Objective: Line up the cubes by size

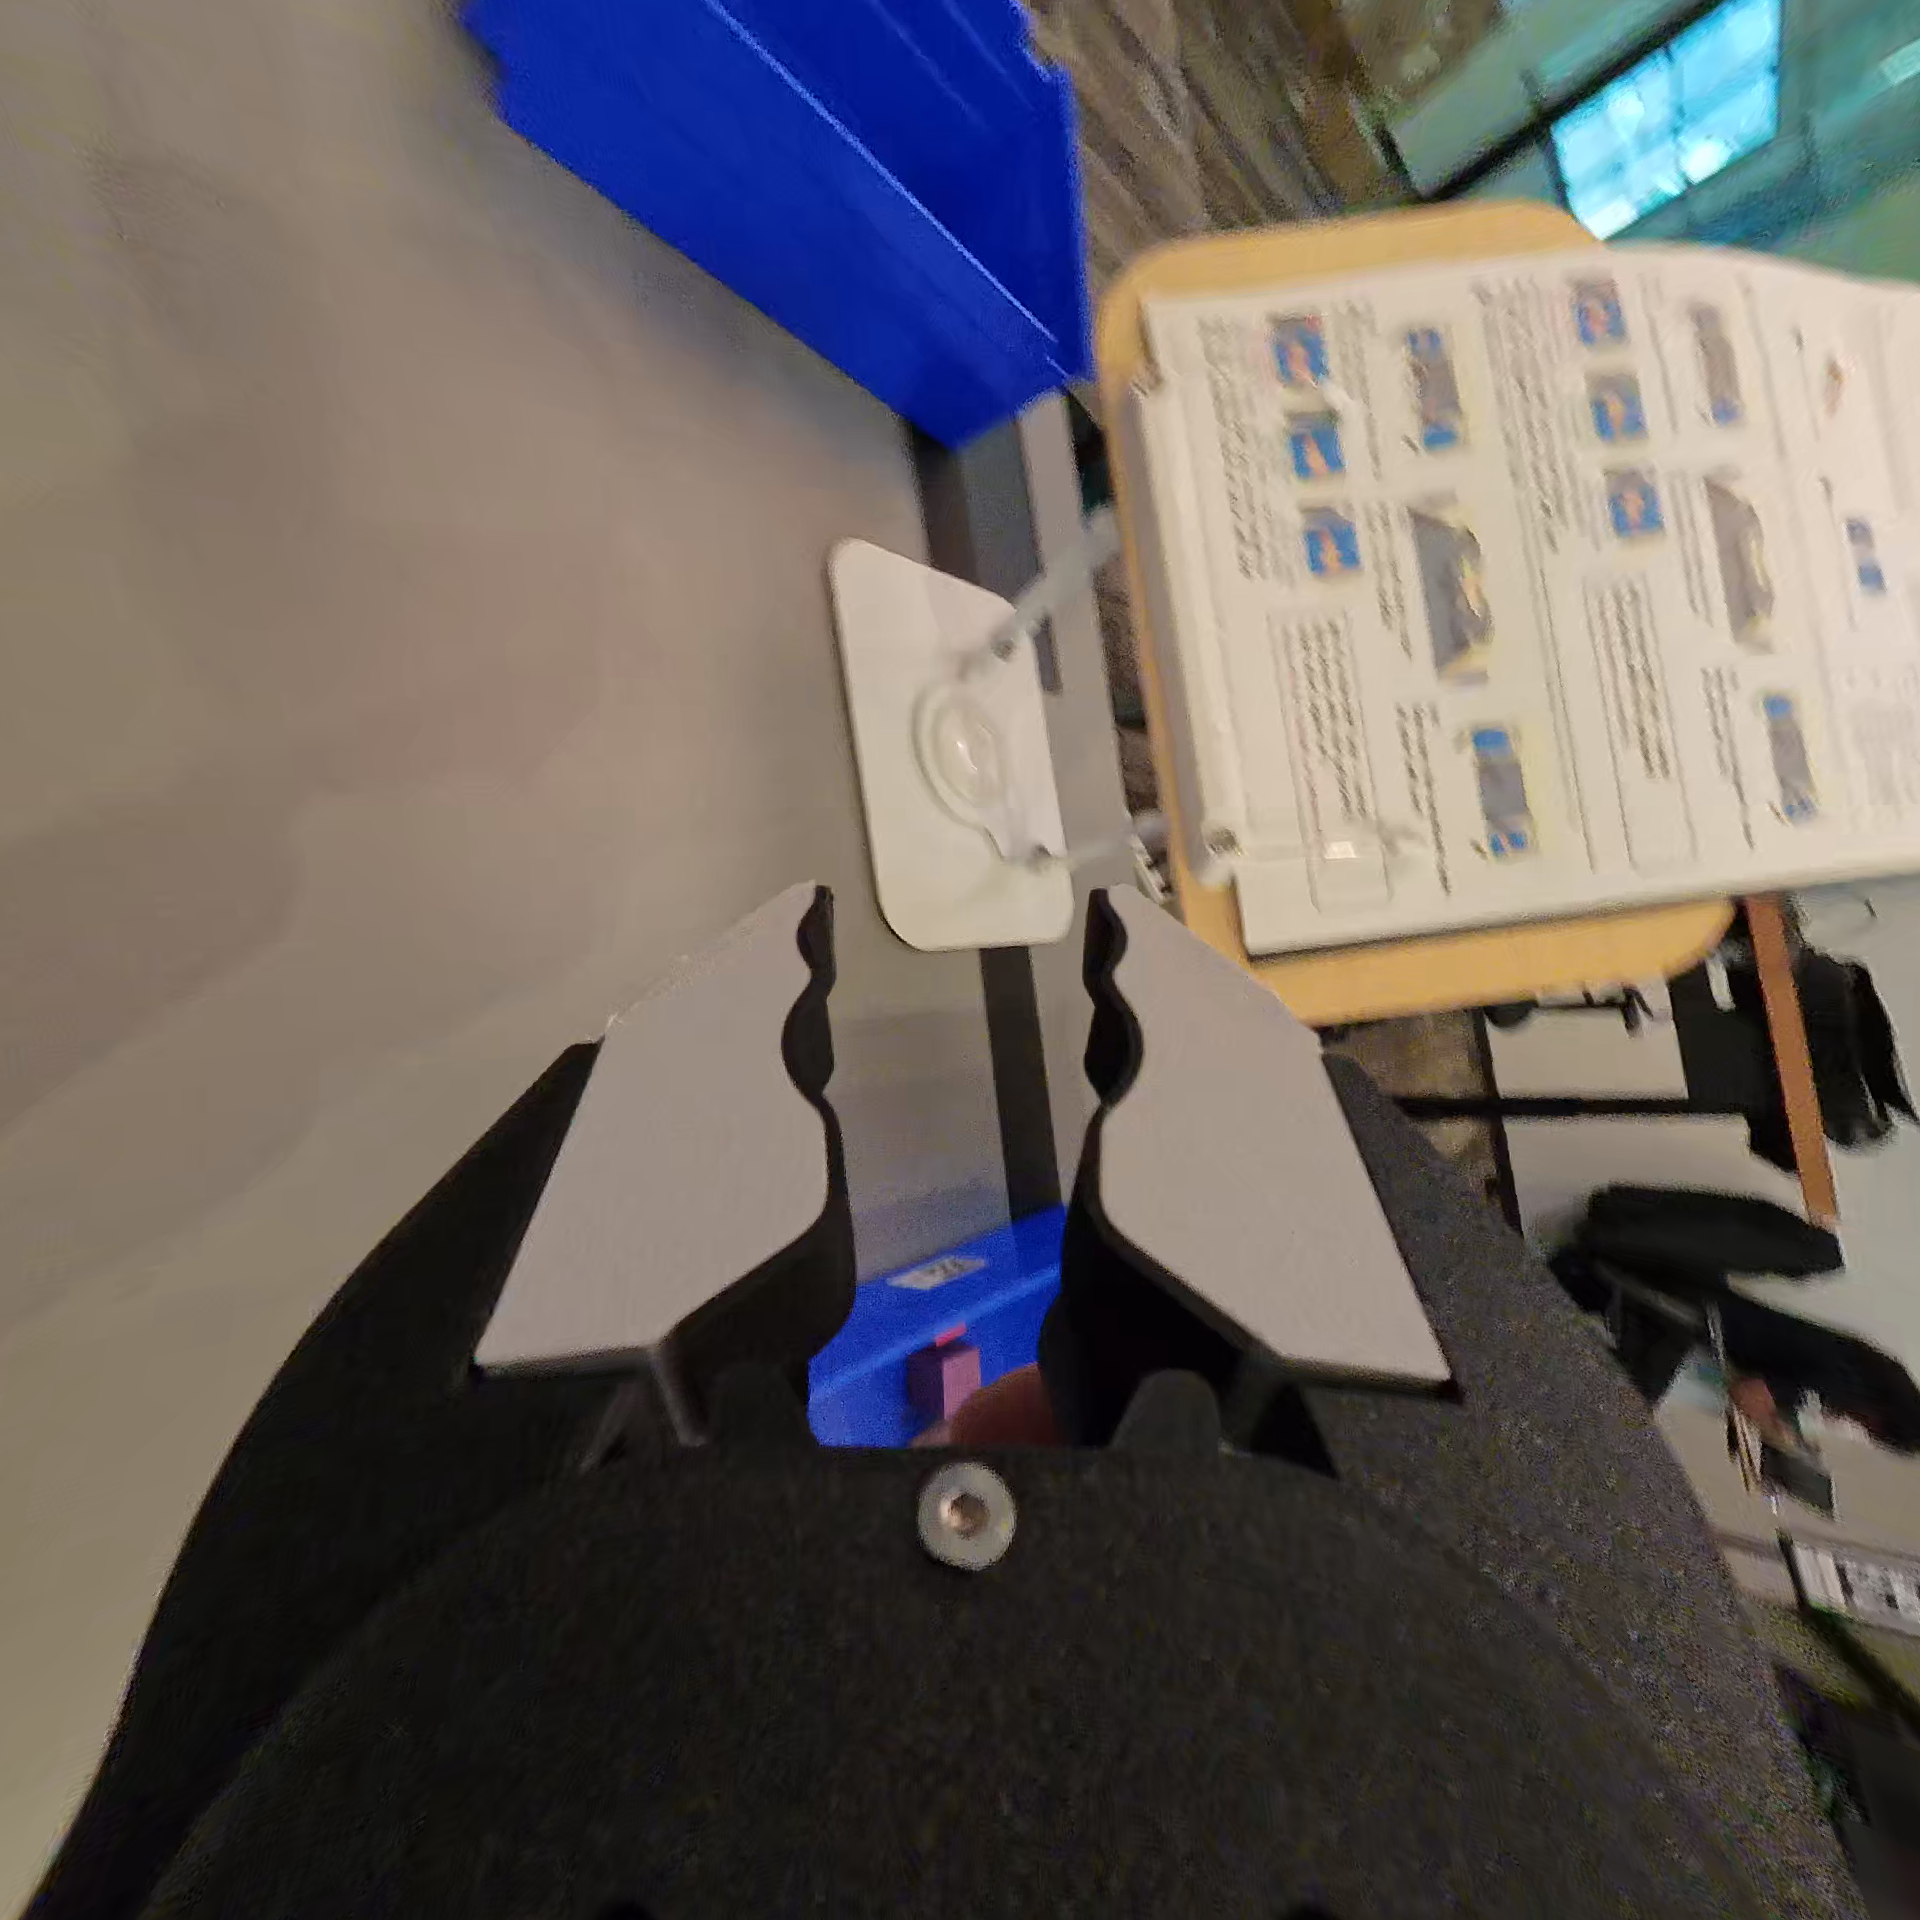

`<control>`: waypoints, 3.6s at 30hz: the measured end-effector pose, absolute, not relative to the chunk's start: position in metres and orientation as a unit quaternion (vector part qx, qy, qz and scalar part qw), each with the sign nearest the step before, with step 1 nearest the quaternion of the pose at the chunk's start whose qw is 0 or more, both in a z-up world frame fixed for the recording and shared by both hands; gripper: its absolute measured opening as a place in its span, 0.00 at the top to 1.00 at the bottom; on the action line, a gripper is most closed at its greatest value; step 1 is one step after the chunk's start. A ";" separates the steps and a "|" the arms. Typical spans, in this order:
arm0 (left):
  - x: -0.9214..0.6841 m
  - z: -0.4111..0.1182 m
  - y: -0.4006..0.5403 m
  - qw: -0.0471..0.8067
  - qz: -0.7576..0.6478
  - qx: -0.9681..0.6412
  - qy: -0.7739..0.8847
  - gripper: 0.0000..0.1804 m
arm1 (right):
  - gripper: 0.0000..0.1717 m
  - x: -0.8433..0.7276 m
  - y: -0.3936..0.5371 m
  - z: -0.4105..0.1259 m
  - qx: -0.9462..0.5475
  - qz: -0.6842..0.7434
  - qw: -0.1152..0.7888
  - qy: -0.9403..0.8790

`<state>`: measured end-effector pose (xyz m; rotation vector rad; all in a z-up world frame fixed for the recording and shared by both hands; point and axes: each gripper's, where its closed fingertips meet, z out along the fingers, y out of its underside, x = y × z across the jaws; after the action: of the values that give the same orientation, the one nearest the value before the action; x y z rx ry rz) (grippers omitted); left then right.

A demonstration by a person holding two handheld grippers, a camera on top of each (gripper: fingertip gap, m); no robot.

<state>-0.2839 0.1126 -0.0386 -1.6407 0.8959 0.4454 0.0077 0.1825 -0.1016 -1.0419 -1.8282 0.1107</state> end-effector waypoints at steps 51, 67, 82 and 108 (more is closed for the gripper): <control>-0.263 -0.041 0.132 0.626 0.056 -0.641 0.440 0.67 | 0.70 -0.060 0.118 -0.066 -0.325 0.231 0.570 -0.718; -0.089 0.002 0.061 0.665 -0.015 -0.448 0.597 0.67 | 0.57 -0.070 0.092 -0.031 -0.268 0.344 0.622 -0.650; -0.044 -0.020 0.045 0.633 -0.013 -0.423 0.648 0.67 | 0.61 -0.064 0.052 -0.034 -0.171 0.349 0.615 -0.686; -0.088 0.020 0.041 0.694 0.008 -0.434 0.575 0.94 | 0.66 -0.006 0.123 -0.012 -0.250 0.212 0.665 -0.671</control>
<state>-0.0880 0.0407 0.0197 -0.9695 1.2833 0.0180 -0.0063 0.1228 -0.0117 -0.5653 -1.5152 0.4789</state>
